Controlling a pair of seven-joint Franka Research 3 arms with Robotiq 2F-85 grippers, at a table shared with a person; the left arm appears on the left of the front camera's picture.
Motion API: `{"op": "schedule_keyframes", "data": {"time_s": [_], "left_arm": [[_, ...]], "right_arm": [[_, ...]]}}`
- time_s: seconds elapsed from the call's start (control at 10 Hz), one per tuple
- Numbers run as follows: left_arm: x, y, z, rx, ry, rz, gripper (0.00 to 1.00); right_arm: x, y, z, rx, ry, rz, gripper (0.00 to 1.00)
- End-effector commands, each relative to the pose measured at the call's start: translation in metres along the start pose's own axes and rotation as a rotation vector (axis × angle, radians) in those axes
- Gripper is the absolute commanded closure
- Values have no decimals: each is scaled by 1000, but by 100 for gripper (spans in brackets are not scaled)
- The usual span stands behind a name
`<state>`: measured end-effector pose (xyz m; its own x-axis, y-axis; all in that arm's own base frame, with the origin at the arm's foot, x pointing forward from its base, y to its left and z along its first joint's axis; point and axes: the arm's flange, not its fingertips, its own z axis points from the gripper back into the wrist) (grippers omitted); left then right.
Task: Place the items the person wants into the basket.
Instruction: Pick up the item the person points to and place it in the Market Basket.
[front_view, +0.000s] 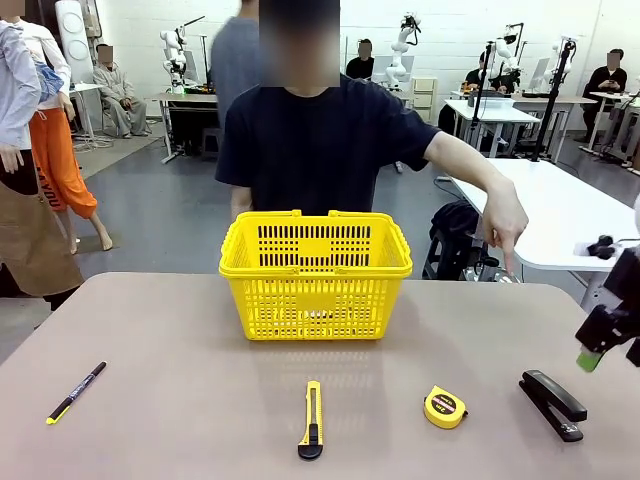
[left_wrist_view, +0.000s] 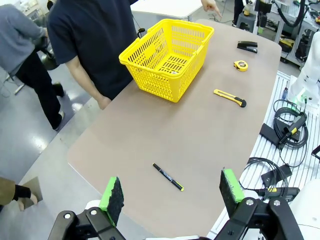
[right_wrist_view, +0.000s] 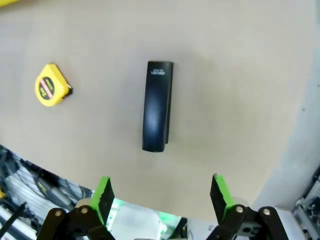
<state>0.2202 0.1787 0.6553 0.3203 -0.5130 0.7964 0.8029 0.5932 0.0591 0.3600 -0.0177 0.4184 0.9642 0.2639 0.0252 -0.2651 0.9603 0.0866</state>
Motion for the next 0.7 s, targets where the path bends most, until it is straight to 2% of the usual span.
{"op": "schedule_keyframes", "data": {"time_s": [0.0,0.6], "left_arm": [[0,1,1,-5,-9,-6,0],[0,1,1,-5,-9,-6,0]], "right_arm": [[15,0,-10,-33,46,58,0],[12,8,-22,-4,62,49,0]]}}
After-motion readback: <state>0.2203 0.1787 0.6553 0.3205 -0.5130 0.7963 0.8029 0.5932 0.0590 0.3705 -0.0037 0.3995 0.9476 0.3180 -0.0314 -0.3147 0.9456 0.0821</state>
